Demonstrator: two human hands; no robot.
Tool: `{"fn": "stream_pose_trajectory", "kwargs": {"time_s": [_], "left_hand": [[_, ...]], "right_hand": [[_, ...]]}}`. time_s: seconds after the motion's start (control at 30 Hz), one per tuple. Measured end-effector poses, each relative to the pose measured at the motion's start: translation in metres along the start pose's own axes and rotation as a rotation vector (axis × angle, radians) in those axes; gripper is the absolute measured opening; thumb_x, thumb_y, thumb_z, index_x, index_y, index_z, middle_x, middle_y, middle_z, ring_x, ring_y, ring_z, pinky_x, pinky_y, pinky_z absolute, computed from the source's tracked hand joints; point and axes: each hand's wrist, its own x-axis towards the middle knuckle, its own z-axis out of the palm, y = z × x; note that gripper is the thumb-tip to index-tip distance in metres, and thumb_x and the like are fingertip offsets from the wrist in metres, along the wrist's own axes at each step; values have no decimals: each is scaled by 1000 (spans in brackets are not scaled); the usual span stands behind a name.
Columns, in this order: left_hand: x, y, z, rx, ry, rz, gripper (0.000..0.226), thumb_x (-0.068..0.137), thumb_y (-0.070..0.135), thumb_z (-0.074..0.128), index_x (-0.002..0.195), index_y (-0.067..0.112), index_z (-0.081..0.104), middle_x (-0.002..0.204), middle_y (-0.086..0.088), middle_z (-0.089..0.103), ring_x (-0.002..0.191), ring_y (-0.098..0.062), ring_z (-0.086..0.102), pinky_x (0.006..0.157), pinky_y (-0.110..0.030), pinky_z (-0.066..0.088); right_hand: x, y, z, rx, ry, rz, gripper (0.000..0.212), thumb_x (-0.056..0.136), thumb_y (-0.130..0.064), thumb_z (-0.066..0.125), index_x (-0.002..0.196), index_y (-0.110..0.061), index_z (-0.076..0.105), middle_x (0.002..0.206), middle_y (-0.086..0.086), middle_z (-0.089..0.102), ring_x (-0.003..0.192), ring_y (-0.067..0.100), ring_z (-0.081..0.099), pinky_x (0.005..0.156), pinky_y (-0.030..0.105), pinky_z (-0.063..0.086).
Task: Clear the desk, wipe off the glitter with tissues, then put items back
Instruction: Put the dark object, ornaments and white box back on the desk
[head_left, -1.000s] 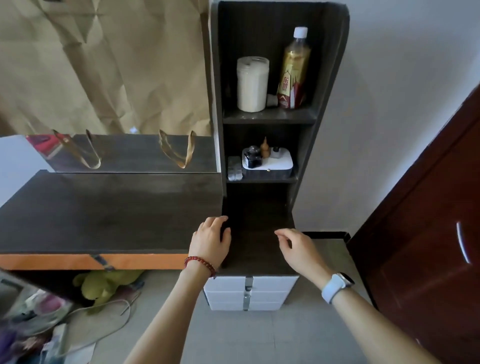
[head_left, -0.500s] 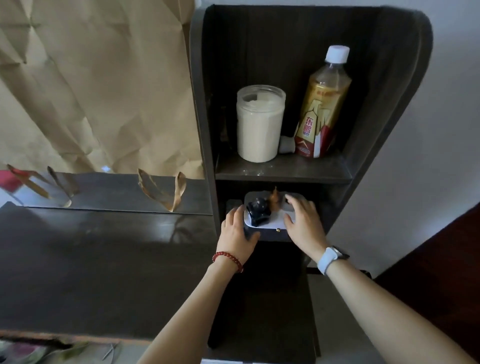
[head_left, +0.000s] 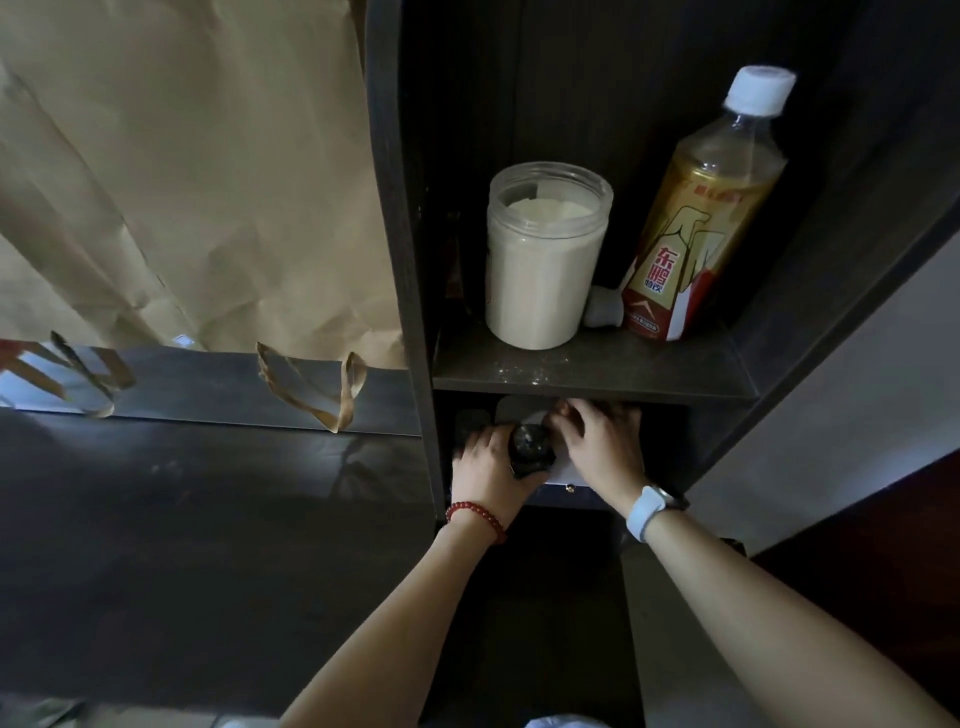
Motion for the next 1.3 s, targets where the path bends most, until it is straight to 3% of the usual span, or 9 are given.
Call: {"fn": "stream_pose_trajectory", "kwargs": {"time_s": [0.13,0.2,0.4,0.57,0.73,0.8,0.93,1.13,1.3], "left_hand": [[-41,-24,-4,-82,60,96,62,70,34,73,125,17,48,124,-2,54,117,-20,46,98,-29,33],[-70,-47,-9,-114,76,69,65,68,34,75,124,16,50,126,0,54,118,-18,47,100,-27,33],[-140,-141,-50,-196,254,-259,62,56,32,81,111,13,60,114,-2,61,106,-17,59,91,-13,37],[-170,-232,-118,-214,476,-483,54,57,16,85,106,10,63,108,-5,63,101,-18,59,87,-12,36],[-164,-353,-196,-267,611,-592,52,58,16,84,105,11,62,107,-5,64,99,-23,62,90,-37,50],[-157,-400,-230,-279,636,-611,52,58,17,84,105,11,62,107,-4,64,98,-22,62,90,-37,49],[-132,-485,-296,-292,588,-612,53,59,18,83,108,12,62,110,-4,64,102,-20,60,93,-37,49],[-56,-590,-372,-205,328,-517,57,63,21,81,115,15,59,120,-2,61,110,-20,56,96,-30,43],[4,-639,-398,-163,209,-475,61,64,21,80,119,13,56,125,-5,59,116,-23,53,102,-34,40]], "right_hand": [[-33,-7,-8,231,151,-12,30,83,-33,48,91,-10,65,91,8,63,91,23,54,84,23,36],[-62,-18,-5,337,146,-26,29,84,-30,48,93,-7,64,92,3,56,88,13,51,80,11,38],[-129,-80,58,454,-214,-117,27,83,-32,48,91,-13,65,86,-10,55,83,3,51,74,16,41],[-136,-182,118,509,-340,-273,20,82,-28,51,90,-15,65,89,-19,54,86,5,53,81,11,38],[-115,-296,195,520,-346,-314,22,81,-29,50,90,-16,65,87,-23,52,86,6,51,78,11,38],[-106,-342,231,513,-336,-285,26,81,-30,48,90,-14,65,89,-20,52,86,8,51,78,11,37],[-88,-422,286,517,-370,-158,31,81,-33,45,90,-11,66,88,-15,57,84,8,50,81,1,31],[-49,-512,342,458,-415,-142,33,83,-32,43,93,-9,65,96,1,67,91,8,52,85,5,32],[-14,-552,384,403,-430,-107,15,82,-9,59,96,-6,65,99,6,65,94,22,57,85,8,31]]}}
